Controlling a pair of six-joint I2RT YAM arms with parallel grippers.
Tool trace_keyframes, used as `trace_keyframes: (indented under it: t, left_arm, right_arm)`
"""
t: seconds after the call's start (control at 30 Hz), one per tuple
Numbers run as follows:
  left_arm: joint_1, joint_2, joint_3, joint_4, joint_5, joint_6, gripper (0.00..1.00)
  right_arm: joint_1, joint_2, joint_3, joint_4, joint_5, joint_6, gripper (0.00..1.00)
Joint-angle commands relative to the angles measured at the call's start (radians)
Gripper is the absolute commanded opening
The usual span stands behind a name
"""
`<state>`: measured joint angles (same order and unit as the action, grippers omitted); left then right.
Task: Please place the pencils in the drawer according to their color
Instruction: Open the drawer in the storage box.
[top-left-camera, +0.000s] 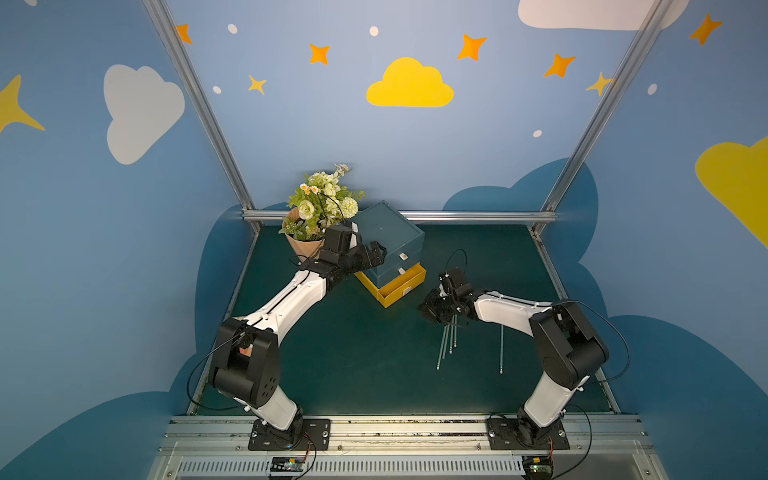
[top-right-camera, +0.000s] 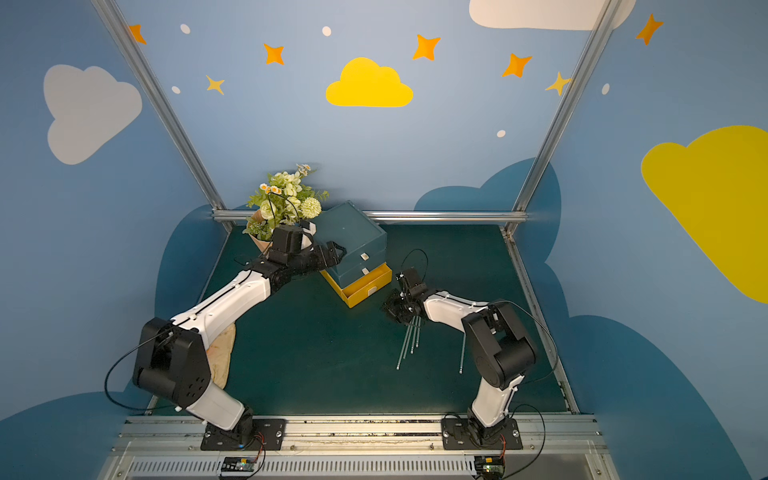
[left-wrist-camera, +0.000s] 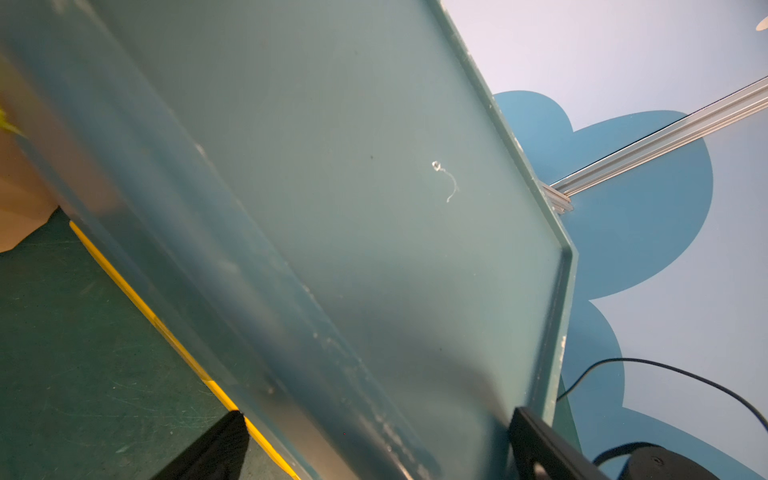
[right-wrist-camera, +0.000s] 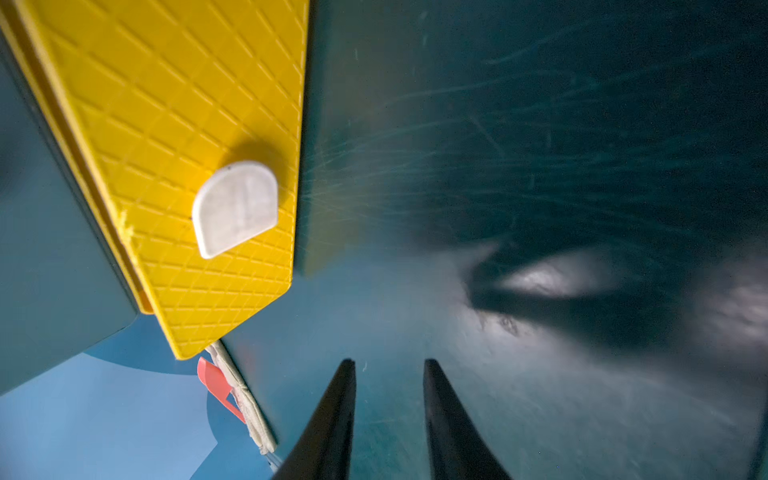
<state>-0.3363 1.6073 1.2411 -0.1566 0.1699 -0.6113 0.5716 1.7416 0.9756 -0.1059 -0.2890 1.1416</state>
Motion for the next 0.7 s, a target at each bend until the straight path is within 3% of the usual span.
trace_keyframes:
  t: [0.0,0.5,0.67]
  left_arm:
    - [-0.009,0.042,-0.039,-0.118,-0.004,0.019,1.0]
    - [-0.01,0.046,-0.02,-0.132,-0.01,0.024,1.0]
    - [-0.01,0.046,-0.019,-0.131,-0.01,0.025,1.0]
  right_arm:
    - [0.004,-0.025,0.019,-0.028,0.004,-0.031,0.36]
    - [0.004,0.117,0.305,-0.094,0.032,-0.046,0.52]
    - [0.004,0.188,0.383,-0.123,0.046,-0.042,0.53]
